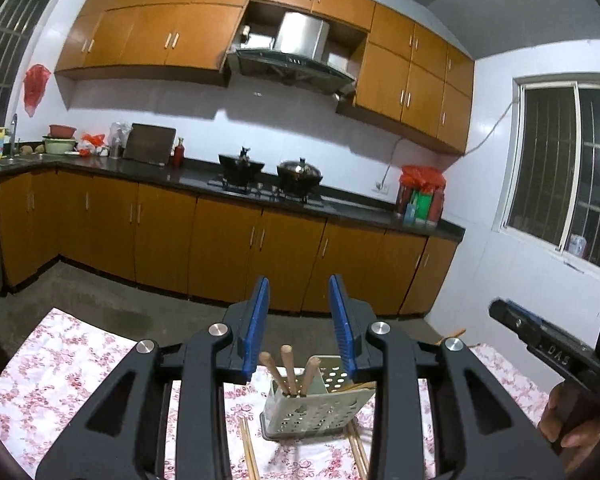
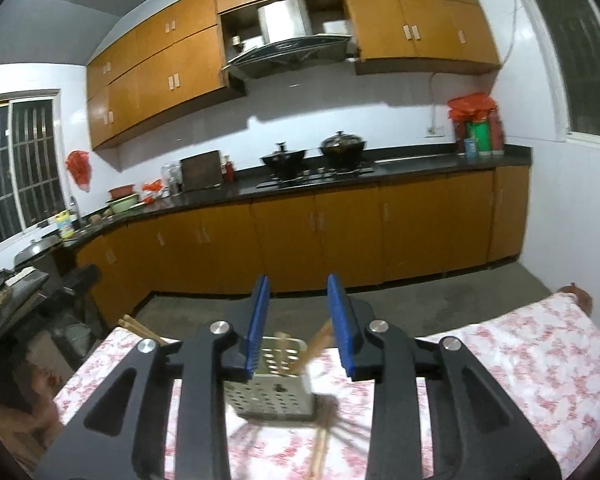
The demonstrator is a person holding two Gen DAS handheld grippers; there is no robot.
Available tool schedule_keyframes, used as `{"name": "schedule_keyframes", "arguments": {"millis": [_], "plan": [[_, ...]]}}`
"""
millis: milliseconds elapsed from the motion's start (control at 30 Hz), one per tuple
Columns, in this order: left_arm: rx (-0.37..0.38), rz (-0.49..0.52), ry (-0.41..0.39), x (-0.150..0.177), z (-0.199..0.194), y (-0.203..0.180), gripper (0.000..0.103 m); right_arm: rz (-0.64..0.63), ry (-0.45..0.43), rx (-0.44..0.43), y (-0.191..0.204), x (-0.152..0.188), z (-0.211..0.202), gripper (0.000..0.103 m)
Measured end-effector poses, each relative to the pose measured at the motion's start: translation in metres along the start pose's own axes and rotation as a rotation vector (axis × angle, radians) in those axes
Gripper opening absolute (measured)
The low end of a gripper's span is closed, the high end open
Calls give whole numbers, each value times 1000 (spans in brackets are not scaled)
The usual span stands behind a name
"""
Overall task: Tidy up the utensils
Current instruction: 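Drop the chopstick into the green holder and open the right gripper, then lower the right gripper onto a fourth wooden chopstick and close on it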
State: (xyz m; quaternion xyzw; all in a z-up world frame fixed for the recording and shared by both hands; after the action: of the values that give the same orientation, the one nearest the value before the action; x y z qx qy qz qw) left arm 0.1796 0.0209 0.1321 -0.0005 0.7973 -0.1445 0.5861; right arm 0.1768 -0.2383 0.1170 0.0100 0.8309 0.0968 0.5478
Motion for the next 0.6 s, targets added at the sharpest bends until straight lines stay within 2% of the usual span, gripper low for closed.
{"name": "schedule_keyframes", "arguments": {"millis": [133, 233, 367, 467, 500, 600], "plan": [[-59, -12, -26, 12, -29, 16, 39, 55, 73, 88, -37, 28, 1, 35], [-130, -5, 15, 34, -34, 31, 40, 105, 180, 126, -62, 63, 18, 35], [-211, 15, 176, 85, -14, 52, 40, 128, 381, 127, -68, 127, 53, 35], [-243, 23, 314, 127, 6, 64, 40, 112, 483, 73, -55, 166, 70, 27], [-244, 19, 364, 143, 12, 67, 40, 106, 511, 47, -48, 179, 73, 26], [-233, 14, 444, 170, 21, 66, 40, 77, 553, 4, -32, 199, 81, 23]]}}
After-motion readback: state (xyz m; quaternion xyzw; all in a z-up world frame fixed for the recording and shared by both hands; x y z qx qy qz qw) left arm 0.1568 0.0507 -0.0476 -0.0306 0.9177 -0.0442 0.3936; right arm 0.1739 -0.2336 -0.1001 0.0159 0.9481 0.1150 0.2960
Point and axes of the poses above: each gripper's, at about its wrist camera, not at the fingertips, and z roughly the way its jaws point, y to its left, x to its underside, the point moved 2 cm from there along z, roughly the way its jaws point, and after that the axes turned 4 degrees about y, right-handed, at the moved point
